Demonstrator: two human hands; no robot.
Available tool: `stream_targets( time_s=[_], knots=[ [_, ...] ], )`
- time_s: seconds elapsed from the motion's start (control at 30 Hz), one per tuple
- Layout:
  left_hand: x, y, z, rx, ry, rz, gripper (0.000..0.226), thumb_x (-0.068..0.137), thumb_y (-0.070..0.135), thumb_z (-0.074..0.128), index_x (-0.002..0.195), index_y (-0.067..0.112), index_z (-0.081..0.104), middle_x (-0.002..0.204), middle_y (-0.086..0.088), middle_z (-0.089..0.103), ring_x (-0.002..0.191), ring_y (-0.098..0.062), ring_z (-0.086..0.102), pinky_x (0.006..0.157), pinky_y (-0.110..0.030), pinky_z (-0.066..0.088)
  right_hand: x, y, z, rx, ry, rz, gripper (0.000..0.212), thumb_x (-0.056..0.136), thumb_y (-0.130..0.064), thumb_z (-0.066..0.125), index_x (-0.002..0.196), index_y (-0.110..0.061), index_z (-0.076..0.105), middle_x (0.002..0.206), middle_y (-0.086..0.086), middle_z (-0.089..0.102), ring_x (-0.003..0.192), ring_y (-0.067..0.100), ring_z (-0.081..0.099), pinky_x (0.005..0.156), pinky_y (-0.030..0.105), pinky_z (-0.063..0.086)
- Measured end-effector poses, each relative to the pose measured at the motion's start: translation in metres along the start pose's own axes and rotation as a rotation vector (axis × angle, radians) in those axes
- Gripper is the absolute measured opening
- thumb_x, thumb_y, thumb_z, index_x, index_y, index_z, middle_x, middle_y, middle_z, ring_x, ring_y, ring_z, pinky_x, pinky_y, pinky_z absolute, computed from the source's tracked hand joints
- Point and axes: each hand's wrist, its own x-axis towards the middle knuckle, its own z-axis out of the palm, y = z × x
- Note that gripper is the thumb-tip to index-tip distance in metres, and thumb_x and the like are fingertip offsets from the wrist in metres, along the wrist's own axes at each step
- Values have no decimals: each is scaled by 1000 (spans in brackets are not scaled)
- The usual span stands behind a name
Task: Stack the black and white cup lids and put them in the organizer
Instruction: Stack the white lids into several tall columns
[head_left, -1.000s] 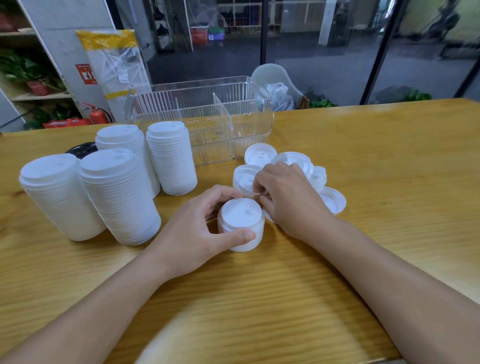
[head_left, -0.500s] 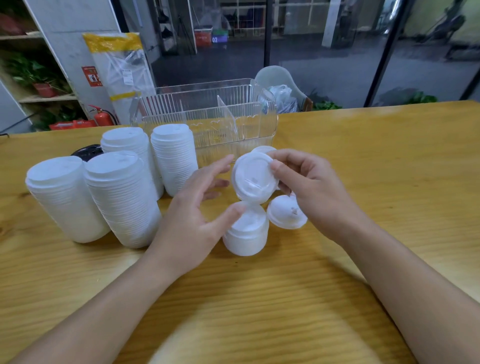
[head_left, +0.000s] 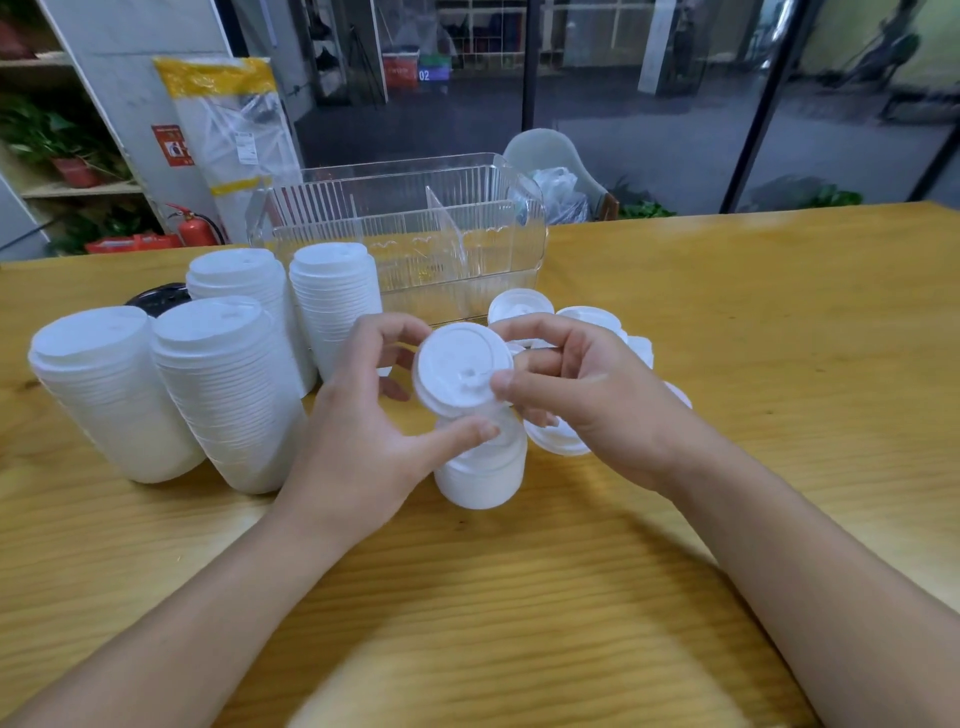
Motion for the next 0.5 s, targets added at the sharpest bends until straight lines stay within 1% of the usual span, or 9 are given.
stream_targets(
  time_s=[0.07,0.13,0.17,0.27,0.33,0.4,0.43,0.47,0.5],
  knots=[
    [-1,1,0,-9,-48,8,86,67,51,100,137,32,55,141,13,64,134,-16,61,105,-49,55,1,2,-1,11,-2,6,28,103,-8,70,128,-19,76,80,14,46,69,19,44,67,28,40],
    [-1,5,-1,-20,-97,47,87,73,47,98,148,33,55,150,14,60,140,-16,58,109,-41,53,1,4,-2,4,-10,23,30,105,-7,65,129,-19,78,80,11,40,71,20,40,67,26,40],
    [-2,7,-1,-12,-123,74,86,76,45,98,151,34,57,151,14,60,143,-16,57,110,-38,51,1,5,-1,5,-16,34,30,105,-8,64,130,-20,78,82,10,41,74,23,39,69,27,40],
    [-3,11,-1,11,-179,137,72,81,43,95,147,37,66,150,14,63,148,-21,54,116,-39,46,3,8,-1,-1,-48,59,33,105,-16,60,131,-25,78,96,12,50,90,29,40,81,44,38],
    [-4,11,-2,20,-196,147,67,81,40,92,144,40,68,148,13,63,148,-24,53,114,-36,45,3,9,-2,-40,-68,54,34,107,-14,56,131,-26,78,100,13,52,93,29,39,84,48,33],
    [-3,11,-3,21,-195,141,64,82,35,93,141,42,69,145,12,65,145,-24,55,109,-32,46,2,7,-3,-43,-93,42,33,111,-15,54,131,-24,78,96,11,52,88,30,38,79,45,34],
    [-3,11,-4,20,-188,131,63,81,33,94,139,42,70,143,12,67,143,-24,56,107,-31,46,1,5,-3,-47,-87,28,31,113,-19,54,131,-23,78,92,9,53,83,30,38,75,39,37],
    [-2,10,-4,17,-173,114,62,81,34,95,138,41,70,141,12,68,141,-22,58,105,-32,46,0,4,-3,-76,-52,5,29,114,-23,54,130,-23,79,86,5,54,77,26,40,70,32,38],
    [-1,8,-4,15,-154,90,60,80,36,95,136,39,71,138,12,70,137,-19,60,104,-34,47,0,6,-5,-148,11,-31,28,114,-26,55,127,-23,80,80,0,58,71,21,44,66,29,40]
  ],
)
